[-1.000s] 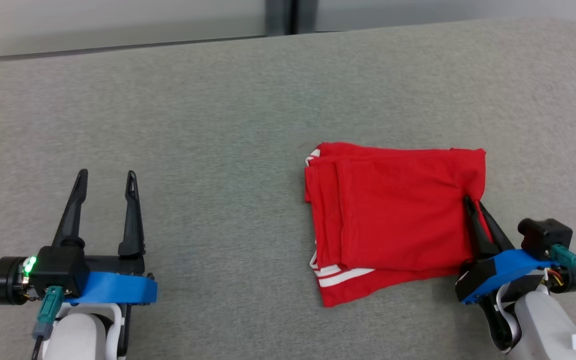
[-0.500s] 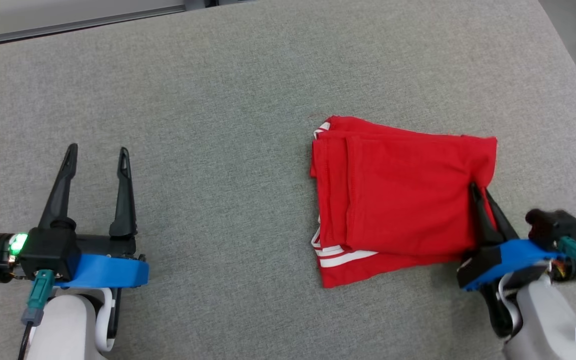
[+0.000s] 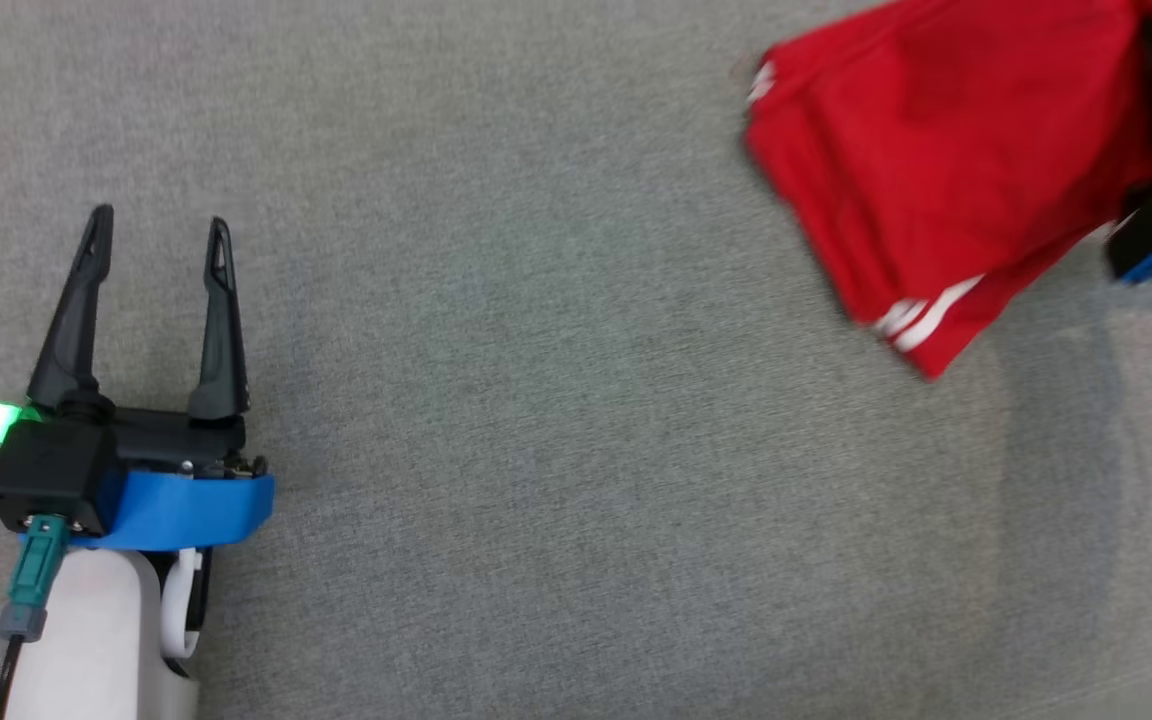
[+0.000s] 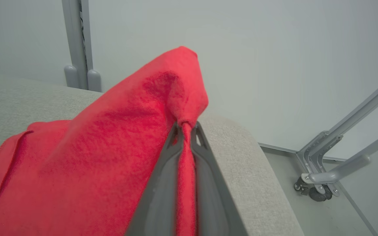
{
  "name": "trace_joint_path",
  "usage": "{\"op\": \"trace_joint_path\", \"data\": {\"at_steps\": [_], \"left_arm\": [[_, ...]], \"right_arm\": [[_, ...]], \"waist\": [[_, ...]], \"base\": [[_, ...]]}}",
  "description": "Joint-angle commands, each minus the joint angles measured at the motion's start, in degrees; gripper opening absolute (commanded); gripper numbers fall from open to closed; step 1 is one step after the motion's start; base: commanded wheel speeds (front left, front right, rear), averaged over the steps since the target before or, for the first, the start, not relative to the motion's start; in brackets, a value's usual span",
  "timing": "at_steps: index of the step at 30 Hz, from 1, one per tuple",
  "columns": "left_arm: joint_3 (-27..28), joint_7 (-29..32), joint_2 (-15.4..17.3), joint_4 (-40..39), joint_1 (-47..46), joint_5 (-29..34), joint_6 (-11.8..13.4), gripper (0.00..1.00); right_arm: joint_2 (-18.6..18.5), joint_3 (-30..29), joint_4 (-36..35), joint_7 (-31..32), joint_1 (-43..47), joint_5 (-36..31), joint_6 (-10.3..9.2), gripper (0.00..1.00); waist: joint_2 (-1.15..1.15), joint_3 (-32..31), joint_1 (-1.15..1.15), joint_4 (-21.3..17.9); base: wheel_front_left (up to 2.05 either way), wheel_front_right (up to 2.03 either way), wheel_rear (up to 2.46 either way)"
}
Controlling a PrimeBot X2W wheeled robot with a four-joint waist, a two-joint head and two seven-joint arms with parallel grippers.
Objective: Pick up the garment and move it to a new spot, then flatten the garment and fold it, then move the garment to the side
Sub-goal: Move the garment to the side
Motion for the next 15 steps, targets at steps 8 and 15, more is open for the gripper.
{"op": "trace_joint_path", "data": {"at_steps": [8,15], "left_arm": [[-0.6,-0.3,1.0,-2.3,-2.9,0.6,0.1,1.0],[-0.7,-0.3,1.4,-4.0,-2.4,0.3,0.8,1.0]], "right_arm": [[-8.8,0.2,11.5,2.1,-11.7,1.5,0.0,0.0],[-13.0,0.0,19.5,2.3,-16.8,0.7,0.0,0.0]], "waist": [[0.0,5.3,-0.01,2.5],[0.0,6.6,-0.01,3.7]], "base": [[0.0,0.0,0.0],[0.0,0.0,0.0]]}}
